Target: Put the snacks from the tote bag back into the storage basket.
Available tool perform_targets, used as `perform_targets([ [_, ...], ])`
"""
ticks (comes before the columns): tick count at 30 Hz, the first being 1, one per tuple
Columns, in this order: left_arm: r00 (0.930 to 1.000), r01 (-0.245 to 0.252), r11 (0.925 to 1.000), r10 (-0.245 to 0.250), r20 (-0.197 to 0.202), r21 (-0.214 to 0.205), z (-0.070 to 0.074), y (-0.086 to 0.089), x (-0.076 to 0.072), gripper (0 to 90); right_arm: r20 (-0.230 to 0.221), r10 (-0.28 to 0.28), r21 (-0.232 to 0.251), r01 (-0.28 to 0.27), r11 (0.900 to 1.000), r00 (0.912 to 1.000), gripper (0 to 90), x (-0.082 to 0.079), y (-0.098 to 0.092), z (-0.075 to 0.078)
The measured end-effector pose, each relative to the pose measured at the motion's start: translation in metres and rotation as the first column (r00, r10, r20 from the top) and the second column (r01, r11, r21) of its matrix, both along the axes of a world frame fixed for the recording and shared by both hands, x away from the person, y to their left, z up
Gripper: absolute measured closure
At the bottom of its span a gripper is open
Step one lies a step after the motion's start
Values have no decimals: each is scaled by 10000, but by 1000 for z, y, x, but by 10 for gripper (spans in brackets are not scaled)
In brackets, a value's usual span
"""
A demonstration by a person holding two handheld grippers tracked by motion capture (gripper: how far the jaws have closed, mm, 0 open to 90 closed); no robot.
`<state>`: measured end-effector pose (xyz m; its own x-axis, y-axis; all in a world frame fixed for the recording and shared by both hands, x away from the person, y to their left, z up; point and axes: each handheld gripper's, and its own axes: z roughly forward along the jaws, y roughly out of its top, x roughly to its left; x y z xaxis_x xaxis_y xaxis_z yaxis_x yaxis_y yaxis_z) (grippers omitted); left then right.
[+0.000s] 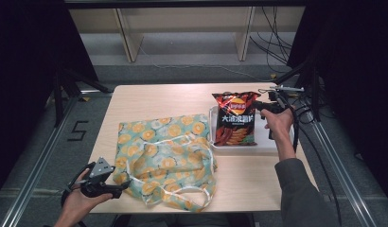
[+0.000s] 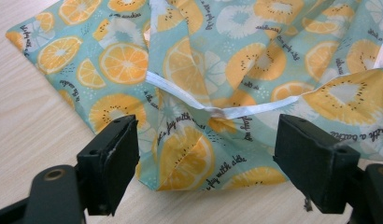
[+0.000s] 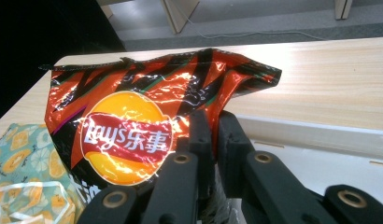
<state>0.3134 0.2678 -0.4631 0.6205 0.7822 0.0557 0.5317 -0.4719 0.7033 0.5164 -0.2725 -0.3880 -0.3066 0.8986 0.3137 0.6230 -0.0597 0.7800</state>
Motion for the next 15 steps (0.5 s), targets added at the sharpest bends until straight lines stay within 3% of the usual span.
perform_targets([
  [1, 10000, -35, 10000, 35, -9, -21, 0, 0, 0, 215, -97, -87, 54, 87, 9999, 9999, 854, 0, 1, -1],
  [3, 10000, 51, 10000, -51, -23, 4, 0, 0, 0, 215, 172, 71, -159, -68, 9999, 9998, 854, 4, -2, -3],
  [6, 10000, 39, 10000, -39, -32, -17, 0, 0, 0, 215, 66, -11, -245, 12, 9997, 10000, 845, 5, -1, -4],
  [8, 10000, 12, 10000, -12, -47, -49, 0, 0, 0, 215, -263, -224, 13, 225, 9997, 9994, 836, 4, 1, -4],
  [9, 10000, 46, 10000, -46, -24, -12, 0, 0, 0, 215, -37, -55, -252, 54, 9997, 10000, 833, 6, 0, -6],
  [13, 10000, 48, 10000, -48, -36, -16, 0, 0, 0, 215, 13, -115, -515, 115, 9986, 9999, 824, 9, 0, -9],
  [15, 10000, 29, 10000, -29, -41, -38, 0, 0, 0, 215, -382, -366, -155, 360, 9992, 9986, 822, 7, 4, -8],
])
